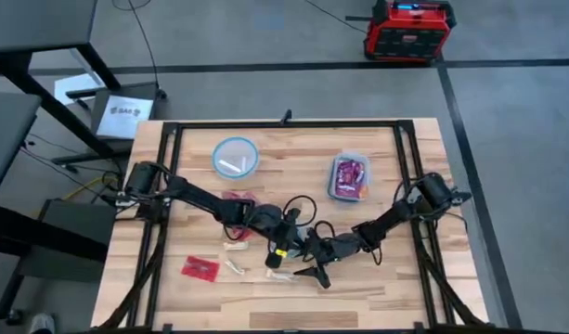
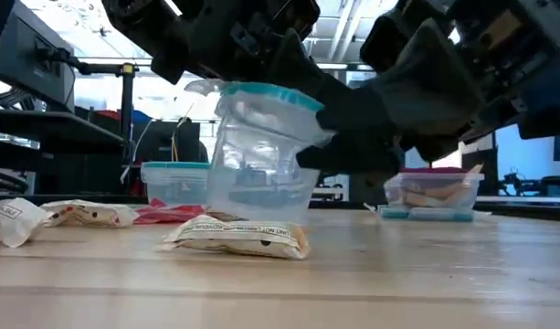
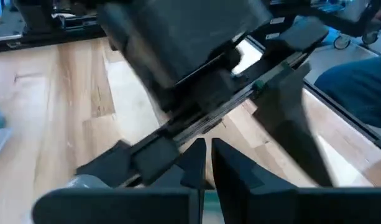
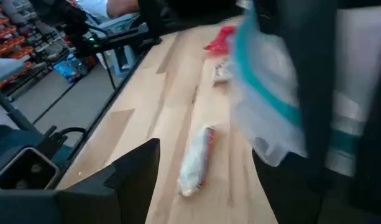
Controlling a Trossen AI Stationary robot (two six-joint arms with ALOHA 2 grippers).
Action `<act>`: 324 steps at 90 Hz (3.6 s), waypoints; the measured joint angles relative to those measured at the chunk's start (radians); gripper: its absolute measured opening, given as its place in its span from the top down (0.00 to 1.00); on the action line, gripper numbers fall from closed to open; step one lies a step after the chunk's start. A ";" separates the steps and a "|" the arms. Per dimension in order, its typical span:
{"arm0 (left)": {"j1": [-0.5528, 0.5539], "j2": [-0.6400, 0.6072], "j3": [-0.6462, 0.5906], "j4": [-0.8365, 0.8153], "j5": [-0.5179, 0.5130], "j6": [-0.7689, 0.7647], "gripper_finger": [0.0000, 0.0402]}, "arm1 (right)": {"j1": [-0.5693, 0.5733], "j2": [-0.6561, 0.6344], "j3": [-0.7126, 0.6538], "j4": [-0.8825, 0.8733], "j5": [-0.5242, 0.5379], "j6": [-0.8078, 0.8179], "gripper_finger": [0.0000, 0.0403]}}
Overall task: Sort candy
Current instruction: Open the center transparent bin
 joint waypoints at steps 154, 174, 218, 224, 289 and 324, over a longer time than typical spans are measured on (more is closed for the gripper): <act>-0.135 -0.508 0.007 -0.795 -0.388 -0.300 0.97 | -0.081 -0.295 0.020 -0.629 0.422 -0.815 0.39; -0.136 -0.504 -0.009 -0.796 -0.387 -0.300 0.97 | -0.081 -0.202 0.094 -0.626 0.481 -1.004 0.40; -0.136 -0.504 -0.010 -0.822 -0.387 -0.308 0.97 | -0.051 -0.167 0.150 -0.641 0.570 -1.128 0.88; -0.136 -0.504 -0.010 -0.823 -0.387 -0.308 0.97 | -0.046 -0.167 0.150 -0.638 0.579 -1.128 0.95; -0.136 -0.504 -0.010 -0.830 -0.386 -0.301 0.97 | -0.166 -0.275 0.275 -0.865 0.635 -0.690 0.99; -0.136 -0.504 -0.010 -0.828 -0.386 -0.297 0.97 | -0.811 -0.265 0.391 -1.514 -0.508 0.035 1.00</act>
